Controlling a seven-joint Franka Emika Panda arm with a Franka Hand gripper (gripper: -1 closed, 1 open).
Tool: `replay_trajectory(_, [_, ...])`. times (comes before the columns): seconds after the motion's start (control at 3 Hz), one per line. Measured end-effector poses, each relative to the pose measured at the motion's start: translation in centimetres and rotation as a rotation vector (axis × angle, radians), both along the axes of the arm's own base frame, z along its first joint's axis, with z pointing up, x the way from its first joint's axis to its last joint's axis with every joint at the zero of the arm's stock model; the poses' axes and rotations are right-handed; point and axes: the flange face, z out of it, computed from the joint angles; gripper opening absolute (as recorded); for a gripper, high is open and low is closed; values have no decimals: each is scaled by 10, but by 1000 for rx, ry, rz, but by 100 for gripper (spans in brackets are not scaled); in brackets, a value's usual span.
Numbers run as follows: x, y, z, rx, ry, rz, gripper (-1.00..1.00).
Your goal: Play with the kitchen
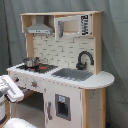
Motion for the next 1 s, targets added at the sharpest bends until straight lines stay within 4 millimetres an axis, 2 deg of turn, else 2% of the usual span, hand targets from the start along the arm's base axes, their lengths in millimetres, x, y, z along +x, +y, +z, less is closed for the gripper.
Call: replay_trajectory(1.0, [51,5,1,-12,-4,90,100])
